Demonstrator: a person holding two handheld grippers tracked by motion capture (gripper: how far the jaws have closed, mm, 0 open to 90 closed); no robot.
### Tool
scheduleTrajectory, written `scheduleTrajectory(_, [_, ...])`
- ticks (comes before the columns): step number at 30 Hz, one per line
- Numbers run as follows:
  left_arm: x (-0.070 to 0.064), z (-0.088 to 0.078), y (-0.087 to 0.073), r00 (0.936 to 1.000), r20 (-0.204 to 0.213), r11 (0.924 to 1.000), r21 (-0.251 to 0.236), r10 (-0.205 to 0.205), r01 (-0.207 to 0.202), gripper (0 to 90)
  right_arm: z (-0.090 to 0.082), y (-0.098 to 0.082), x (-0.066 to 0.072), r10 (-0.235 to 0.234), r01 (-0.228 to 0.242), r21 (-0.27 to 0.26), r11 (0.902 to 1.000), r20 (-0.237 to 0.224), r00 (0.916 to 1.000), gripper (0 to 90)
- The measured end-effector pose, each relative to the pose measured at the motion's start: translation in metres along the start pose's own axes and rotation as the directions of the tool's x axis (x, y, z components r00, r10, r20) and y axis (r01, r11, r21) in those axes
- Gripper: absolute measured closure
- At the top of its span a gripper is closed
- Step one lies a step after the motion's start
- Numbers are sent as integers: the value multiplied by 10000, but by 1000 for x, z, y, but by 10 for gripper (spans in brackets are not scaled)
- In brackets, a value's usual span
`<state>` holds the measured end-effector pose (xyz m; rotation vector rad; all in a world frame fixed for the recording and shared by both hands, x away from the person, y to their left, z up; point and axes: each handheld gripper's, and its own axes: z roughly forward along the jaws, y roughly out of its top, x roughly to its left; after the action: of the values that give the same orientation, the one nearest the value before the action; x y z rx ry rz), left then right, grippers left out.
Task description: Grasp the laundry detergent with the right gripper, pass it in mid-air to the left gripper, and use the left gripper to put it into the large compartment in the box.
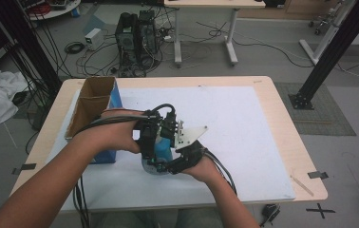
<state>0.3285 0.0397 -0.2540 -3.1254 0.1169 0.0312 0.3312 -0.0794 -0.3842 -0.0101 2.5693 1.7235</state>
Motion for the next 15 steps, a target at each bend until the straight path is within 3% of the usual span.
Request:
scheduleTrajectory(4, [0,0,0,10000,-38,10000,-8,74,-74,354,1,0,0,-63,63,-103,9999,14,10000,449])
scheduleTrajectory(8, [-1,0,1,9999,-71,9999,65,-122,123,367,3,0,-2,-282,285,-218,9994,139,9995,449])
scheduleTrajectory(12, [-1,1,1,10000,-60,9999,129,-62,63,384,1,0,4,426,-420,237,9988,-248,9988,450])
scheduleTrajectory(15, [-2,1,0,9999,-30,9998,143,-134,134,388,3,0,3,209,-207,91,9997,-202,9996,451])
